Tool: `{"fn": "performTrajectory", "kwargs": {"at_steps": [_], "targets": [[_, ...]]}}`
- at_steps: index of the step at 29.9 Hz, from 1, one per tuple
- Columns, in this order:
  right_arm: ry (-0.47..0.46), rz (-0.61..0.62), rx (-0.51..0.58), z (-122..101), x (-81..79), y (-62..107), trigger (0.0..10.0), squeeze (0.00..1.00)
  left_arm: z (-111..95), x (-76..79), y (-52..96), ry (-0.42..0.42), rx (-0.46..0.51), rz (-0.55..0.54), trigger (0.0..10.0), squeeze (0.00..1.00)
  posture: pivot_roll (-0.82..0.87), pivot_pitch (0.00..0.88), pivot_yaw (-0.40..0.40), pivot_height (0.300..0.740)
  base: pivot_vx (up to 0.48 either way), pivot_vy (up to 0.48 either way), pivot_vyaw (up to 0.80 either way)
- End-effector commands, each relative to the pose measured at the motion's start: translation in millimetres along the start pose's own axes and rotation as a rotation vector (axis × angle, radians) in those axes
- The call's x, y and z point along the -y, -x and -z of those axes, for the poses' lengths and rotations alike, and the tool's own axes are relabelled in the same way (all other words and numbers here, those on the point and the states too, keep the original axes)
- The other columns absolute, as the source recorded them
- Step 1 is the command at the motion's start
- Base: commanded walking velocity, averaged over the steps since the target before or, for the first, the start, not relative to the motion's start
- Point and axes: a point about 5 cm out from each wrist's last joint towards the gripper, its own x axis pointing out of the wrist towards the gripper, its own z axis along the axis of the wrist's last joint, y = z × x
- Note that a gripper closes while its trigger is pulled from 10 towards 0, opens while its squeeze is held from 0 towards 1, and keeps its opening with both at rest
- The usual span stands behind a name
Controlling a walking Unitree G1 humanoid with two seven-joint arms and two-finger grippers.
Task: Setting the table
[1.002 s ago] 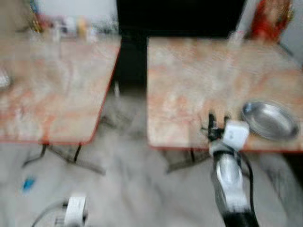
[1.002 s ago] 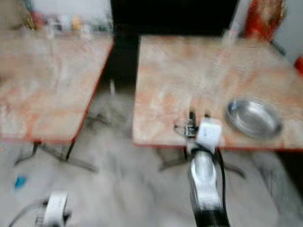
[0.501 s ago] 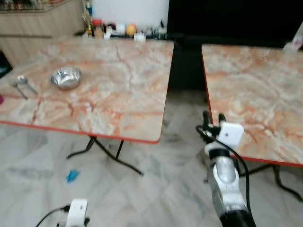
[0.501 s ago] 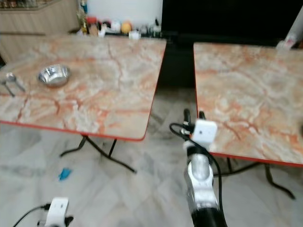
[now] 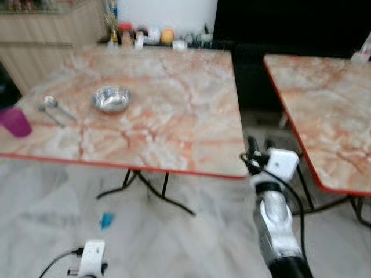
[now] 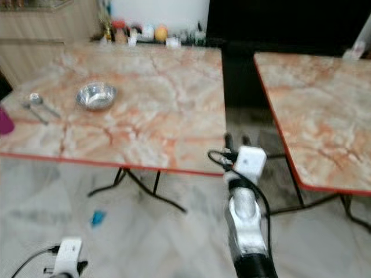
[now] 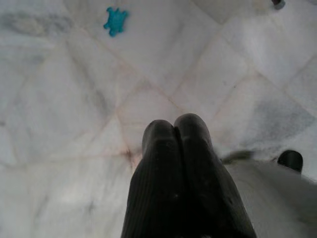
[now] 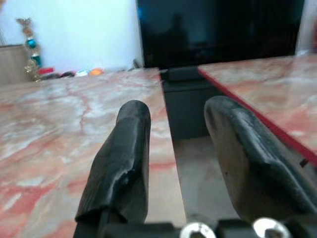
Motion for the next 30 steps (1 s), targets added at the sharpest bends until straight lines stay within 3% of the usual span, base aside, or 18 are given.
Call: {"fn": "performTrajectory", "kwargs": {"at_steps": [1, 28, 30], "targets": [[-0.015, -0.023, 0.015, -4.8, -9.4, -2.7, 10.0, 0.0, 5.1, -3.3, 1.3, -0.01, -0.021, -0.01, 10.0, 0.0, 0.11, 0.0, -0.049, 0.74, 0.0, 0.48, 0.0], [-0.024, -0.05, 0.01, -5.7, -17.8, -4.8, 10.0, 0.0, 8.4, -3.0, 2.2, -0.012, -0.024, -0.015, 10.0, 0.0, 0.12, 0.013, -0.05, 0.74, 0.0, 0.48, 0.0], [-0.025, -0.052, 0.011, -5.8, -18.6, -4.9, 10.0, 0.0, 7.5, -3.7, 2.1, -0.013, -0.021, -0.019, 10.0, 0.0, 0.12, 0.014, -0.05, 0.74, 0.0, 0.0, 0.0]]}}
